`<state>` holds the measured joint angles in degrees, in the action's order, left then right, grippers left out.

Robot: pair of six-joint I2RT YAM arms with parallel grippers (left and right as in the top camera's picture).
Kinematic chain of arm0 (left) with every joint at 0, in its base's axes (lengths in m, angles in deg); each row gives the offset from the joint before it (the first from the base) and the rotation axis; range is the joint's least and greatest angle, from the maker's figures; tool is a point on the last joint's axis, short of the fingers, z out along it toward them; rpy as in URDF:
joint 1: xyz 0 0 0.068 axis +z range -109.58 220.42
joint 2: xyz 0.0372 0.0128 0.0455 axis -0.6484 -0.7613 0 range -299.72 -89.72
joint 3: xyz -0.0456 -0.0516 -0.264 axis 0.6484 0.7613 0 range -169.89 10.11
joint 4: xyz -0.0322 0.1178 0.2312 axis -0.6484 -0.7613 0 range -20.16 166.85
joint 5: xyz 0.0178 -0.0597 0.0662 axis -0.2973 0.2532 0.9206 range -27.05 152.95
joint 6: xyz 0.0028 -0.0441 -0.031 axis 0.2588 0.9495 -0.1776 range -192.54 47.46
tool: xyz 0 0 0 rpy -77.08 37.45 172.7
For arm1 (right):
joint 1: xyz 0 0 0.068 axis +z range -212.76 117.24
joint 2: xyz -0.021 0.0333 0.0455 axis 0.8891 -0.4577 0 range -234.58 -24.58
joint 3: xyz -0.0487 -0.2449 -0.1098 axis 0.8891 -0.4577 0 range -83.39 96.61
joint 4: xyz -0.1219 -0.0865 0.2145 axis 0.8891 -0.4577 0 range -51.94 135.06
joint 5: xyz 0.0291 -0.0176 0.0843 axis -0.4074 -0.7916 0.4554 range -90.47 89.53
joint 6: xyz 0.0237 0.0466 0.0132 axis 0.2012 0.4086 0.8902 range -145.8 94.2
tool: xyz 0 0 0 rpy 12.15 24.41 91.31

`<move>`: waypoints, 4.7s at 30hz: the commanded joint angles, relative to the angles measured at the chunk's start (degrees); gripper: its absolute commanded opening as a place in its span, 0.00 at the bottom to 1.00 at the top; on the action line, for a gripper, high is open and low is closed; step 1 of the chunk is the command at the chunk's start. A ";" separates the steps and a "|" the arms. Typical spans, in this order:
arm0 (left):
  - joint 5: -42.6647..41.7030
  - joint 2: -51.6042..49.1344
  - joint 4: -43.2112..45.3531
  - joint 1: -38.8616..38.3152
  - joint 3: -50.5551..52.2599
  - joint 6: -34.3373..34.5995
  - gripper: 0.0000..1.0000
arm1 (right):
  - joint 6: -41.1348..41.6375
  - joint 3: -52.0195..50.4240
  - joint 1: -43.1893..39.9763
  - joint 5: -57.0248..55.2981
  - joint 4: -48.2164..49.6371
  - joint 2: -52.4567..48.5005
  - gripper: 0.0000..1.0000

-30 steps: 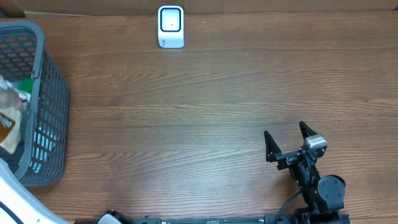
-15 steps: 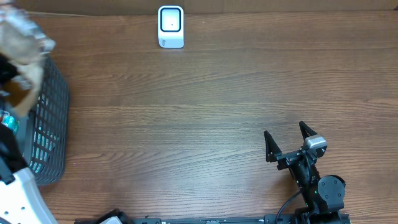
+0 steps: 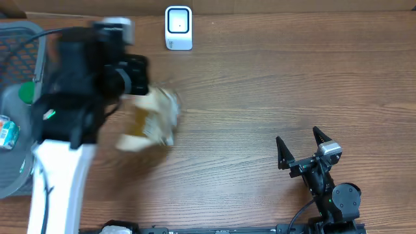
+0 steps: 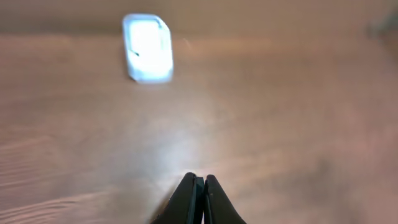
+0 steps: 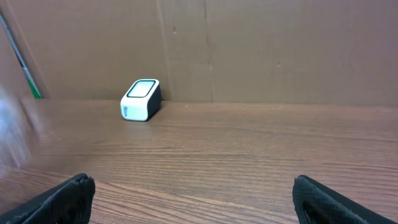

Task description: Scan the item barcode

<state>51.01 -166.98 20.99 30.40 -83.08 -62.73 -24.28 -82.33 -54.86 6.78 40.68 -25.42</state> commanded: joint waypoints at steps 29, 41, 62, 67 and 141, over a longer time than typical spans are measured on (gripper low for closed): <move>0.39 -19.96 -24.83 -12.28 3.93 -8.31 0.75 | -0.09 -0.59 -0.24 -0.07 0.26 0.68 1.00; 0.48 -19.10 -18.45 -16.04 25.35 -4.44 0.69 | -0.09 -0.59 -0.24 -0.07 0.26 0.68 1.00; 5.53 -15.96 -7.74 -24.57 38.60 2.95 0.70 | -0.09 -0.59 -0.24 -0.07 0.26 0.68 1.00; 8.79 -15.98 -0.48 -24.52 42.12 7.21 0.68 | -0.09 -0.59 -0.24 -0.07 0.26 0.66 1.00; -3.02 -23.47 10.69 -22.53 32.04 -30.38 0.67 | -0.09 -0.59 -0.24 -0.07 0.26 0.68 1.00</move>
<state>48.08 -188.09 30.58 7.78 -50.38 -91.26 -24.32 -82.33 -54.86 6.78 40.70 -25.42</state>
